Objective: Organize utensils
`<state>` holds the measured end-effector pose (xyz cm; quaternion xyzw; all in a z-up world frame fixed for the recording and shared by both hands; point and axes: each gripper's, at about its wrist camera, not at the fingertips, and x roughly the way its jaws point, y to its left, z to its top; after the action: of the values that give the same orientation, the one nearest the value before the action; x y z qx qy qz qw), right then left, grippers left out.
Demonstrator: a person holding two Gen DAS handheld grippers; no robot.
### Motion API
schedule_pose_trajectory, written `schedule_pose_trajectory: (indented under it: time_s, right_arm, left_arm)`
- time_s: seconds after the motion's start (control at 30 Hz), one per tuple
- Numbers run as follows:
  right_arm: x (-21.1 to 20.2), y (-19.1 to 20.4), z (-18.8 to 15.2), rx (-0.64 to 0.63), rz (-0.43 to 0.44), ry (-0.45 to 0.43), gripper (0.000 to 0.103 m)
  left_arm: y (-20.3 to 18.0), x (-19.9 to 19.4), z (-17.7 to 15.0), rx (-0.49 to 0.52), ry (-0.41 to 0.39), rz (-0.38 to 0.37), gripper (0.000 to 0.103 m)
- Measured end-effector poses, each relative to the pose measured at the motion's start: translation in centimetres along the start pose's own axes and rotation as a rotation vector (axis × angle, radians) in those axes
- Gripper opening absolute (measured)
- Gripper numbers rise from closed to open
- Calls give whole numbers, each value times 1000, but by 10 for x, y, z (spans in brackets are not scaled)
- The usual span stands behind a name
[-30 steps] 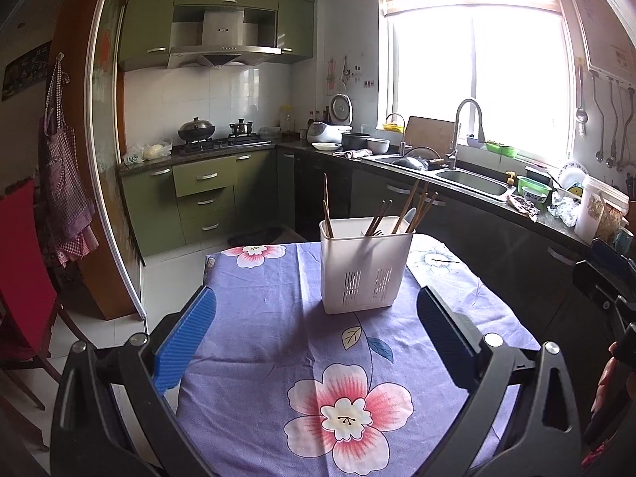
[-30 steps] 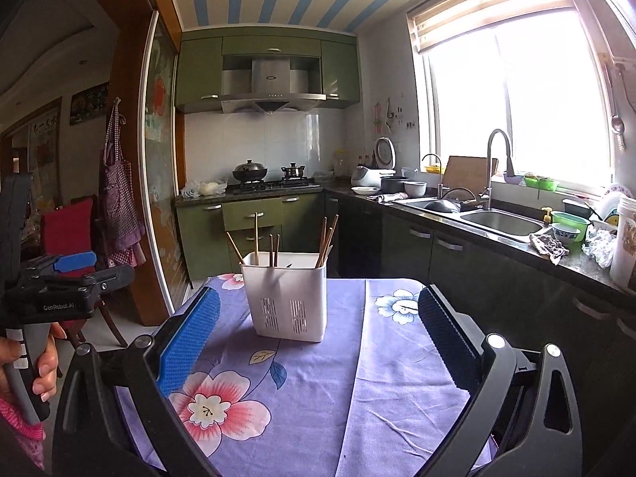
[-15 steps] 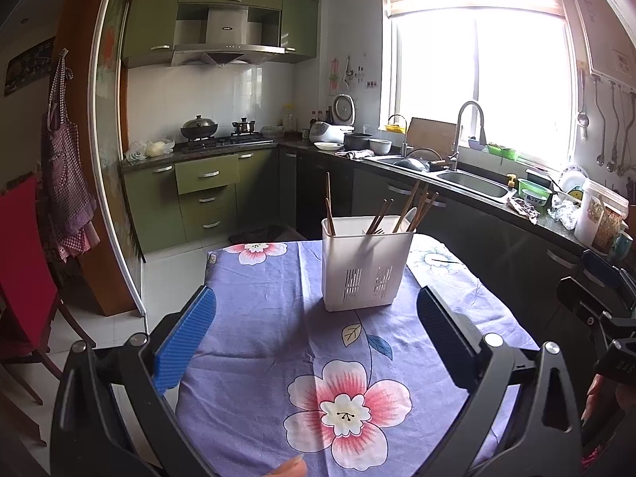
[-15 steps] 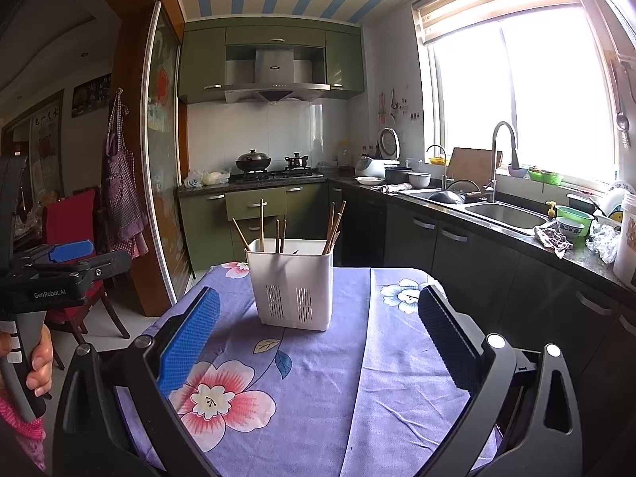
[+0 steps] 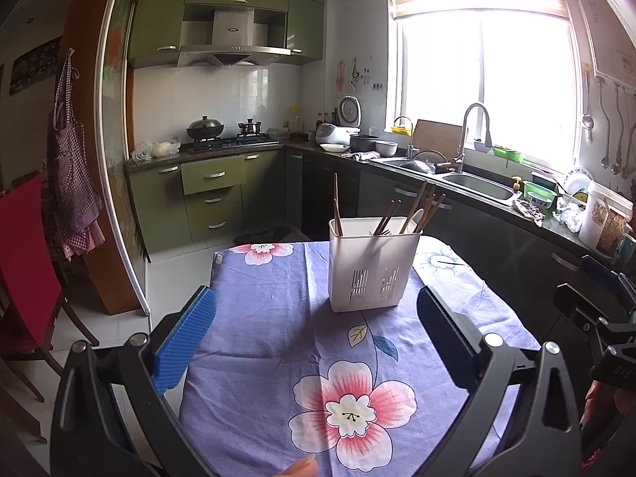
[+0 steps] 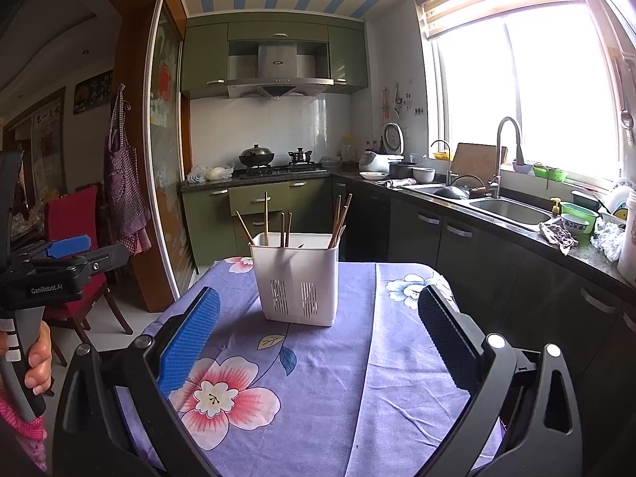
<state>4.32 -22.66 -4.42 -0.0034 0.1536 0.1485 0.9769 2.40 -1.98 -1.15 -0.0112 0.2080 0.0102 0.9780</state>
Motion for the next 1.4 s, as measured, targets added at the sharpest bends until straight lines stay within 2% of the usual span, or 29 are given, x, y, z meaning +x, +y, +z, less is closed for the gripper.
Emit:
schedule_pose_trajectory:
  time_s: [1.4]
  right_arm:
    - [11,6,-3,-12,18,18,98]
  left_arm:
    - [3,2,-3,-3,12,0,96]
